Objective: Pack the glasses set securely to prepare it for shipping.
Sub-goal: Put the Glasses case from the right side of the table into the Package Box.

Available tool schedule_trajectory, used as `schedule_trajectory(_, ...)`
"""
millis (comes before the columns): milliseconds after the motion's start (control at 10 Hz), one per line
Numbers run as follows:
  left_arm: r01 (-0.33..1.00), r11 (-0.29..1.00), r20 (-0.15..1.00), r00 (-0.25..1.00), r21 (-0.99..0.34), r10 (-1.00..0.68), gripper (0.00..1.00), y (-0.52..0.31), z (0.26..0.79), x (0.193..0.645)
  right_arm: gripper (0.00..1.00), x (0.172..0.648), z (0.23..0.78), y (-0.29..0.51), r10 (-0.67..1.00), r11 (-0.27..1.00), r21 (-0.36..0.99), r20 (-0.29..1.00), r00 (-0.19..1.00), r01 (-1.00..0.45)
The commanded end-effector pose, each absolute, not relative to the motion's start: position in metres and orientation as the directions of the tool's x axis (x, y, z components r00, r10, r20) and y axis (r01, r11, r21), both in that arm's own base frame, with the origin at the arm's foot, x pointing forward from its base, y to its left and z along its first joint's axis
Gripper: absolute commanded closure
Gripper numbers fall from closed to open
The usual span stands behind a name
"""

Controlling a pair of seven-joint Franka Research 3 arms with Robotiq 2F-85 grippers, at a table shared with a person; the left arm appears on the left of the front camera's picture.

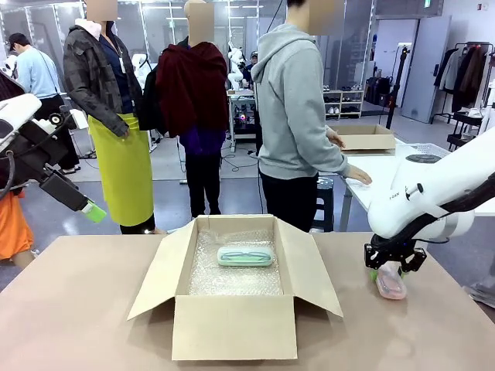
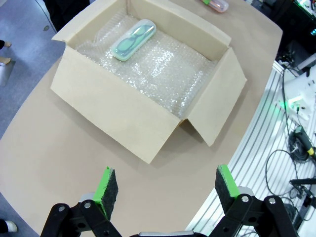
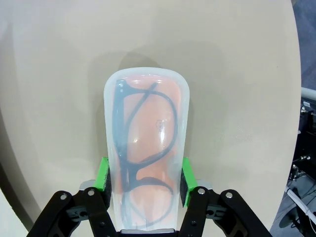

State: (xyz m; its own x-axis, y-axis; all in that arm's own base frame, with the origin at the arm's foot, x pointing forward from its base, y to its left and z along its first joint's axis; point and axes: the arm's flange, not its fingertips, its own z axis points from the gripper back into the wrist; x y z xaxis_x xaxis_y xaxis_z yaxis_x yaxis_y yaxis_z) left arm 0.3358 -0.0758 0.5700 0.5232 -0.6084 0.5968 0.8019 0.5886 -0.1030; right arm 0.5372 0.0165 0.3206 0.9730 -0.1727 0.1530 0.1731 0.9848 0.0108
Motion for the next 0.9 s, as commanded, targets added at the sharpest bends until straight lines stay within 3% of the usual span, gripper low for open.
schedule_trajectory(0,0.818,0.565,0.61,0.505,-0.111,-0.611,0.0,-0.073,0.571,0.335,0.66,0.538,0.347,0.016,-0.175,0.984,0.005,0.157,0.972,0.177)
schedule_trajectory(200,0.818,0.565,0.61,0.505,-0.111,-0.611,0.0,-0.073,0.571,0.335,0.66,0.53,0.41,0.024,-0.053,0.998,0.029,0.153,0.987,0.05)
schedule_trajectory(400,0.818,0.565,0.61,0.505,-0.111,-0.611,0.0,-0.073,0.571,0.335,0.66,0.515,0.455,0.046,0.29,0.955,0.014,0.146,0.946,-0.295)
schedule_trajectory(600,0.818,0.565,0.61,0.505,-0.111,-0.611,0.0,-0.073,0.571,0.335,0.66,0.507,0.493,0.071,0.541,0.831,0.052,0.162,0.826,-0.554)
schedule_trajectory(800,0.818,0.565,0.61,0.505,-0.111,-0.611,0.0,-0.073,0.571,0.335,0.66,0.504,0.517,0.109,0.698,0.703,0.028,0.165,0.697,-0.711)
